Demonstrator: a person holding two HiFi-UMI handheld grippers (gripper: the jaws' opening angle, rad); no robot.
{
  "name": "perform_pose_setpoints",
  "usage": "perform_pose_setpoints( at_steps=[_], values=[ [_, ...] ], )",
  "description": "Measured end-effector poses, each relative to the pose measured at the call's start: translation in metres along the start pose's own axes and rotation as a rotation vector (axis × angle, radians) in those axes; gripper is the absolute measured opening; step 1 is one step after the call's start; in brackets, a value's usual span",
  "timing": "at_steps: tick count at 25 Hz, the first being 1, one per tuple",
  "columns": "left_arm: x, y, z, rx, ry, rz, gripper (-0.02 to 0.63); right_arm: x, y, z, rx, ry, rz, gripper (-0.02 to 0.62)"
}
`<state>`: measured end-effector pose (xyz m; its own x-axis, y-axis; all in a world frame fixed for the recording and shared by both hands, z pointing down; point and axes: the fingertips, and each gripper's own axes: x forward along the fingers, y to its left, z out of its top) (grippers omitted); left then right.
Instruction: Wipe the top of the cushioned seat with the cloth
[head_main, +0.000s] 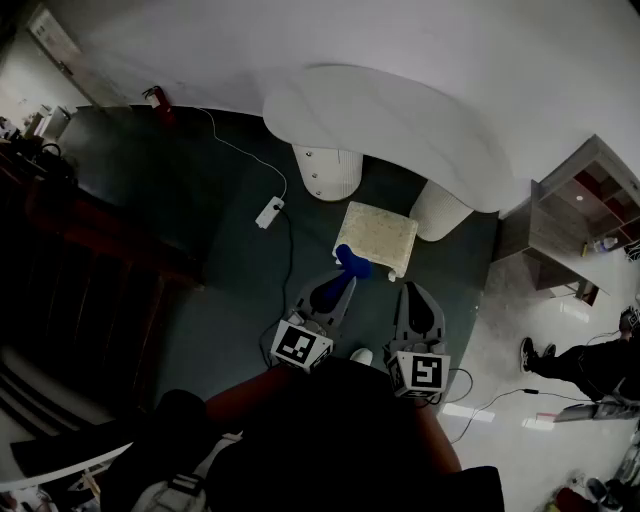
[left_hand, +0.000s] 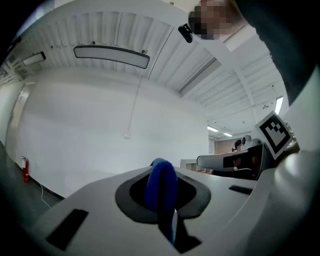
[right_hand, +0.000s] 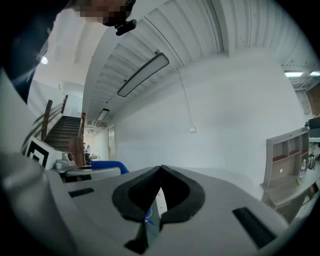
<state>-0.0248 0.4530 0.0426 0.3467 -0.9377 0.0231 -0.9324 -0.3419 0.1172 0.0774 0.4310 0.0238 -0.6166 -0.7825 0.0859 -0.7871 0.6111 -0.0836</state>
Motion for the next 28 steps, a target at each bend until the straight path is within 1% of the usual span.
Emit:
perform_pose_setpoints(
  at_steps=[2,5,8,10,13,17,19,24,28],
  values=[
    [0.001,-0.004,-0.008,0.010,0.022,0.002,0.035,-0.003,-0.007,-0.004,0.032,0.001,0.007,0.035],
    [0.003,-0.012,-0.012,0.026,0.023,0.016,0.035,-0.010,-0.016,-0.007,0.081,-0.015,0.037,0.035],
    [0.001,-0.019,-0.015,0.038,0.028,0.043,0.035,-0.017,-0.022,-0.008,0.155,-0.053,0.091,0.038],
    [-0.008,-0.024,-0.021,0.025,0.028,0.073,0.035,-0.025,-0.024,-0.013,0.177,-0.059,0.107,0.038],
    [-0.016,-0.027,-0.033,0.006,0.042,0.112,0.035,-0.028,-0.032,-0.028,0.175,-0.034,0.121,0.040],
    [-0.015,-0.017,-0.032,0.033,0.047,0.124,0.035,-0.016,-0.031,-0.044,0.175,0.038,0.141,0.040],
    [-0.011,-0.008,-0.034,0.027,0.043,0.129,0.035,-0.009,-0.034,-0.053,0.177,0.051,0.133,0.039],
    [0.008,0.022,-0.046,0.001,0.062,0.123,0.035,0.017,-0.041,-0.059,0.153,0.082,0.086,0.040],
    [0.038,0.052,-0.058,-0.038,0.072,0.105,0.035,0.051,-0.050,-0.059,0.143,0.092,0.057,0.038]
  ],
)
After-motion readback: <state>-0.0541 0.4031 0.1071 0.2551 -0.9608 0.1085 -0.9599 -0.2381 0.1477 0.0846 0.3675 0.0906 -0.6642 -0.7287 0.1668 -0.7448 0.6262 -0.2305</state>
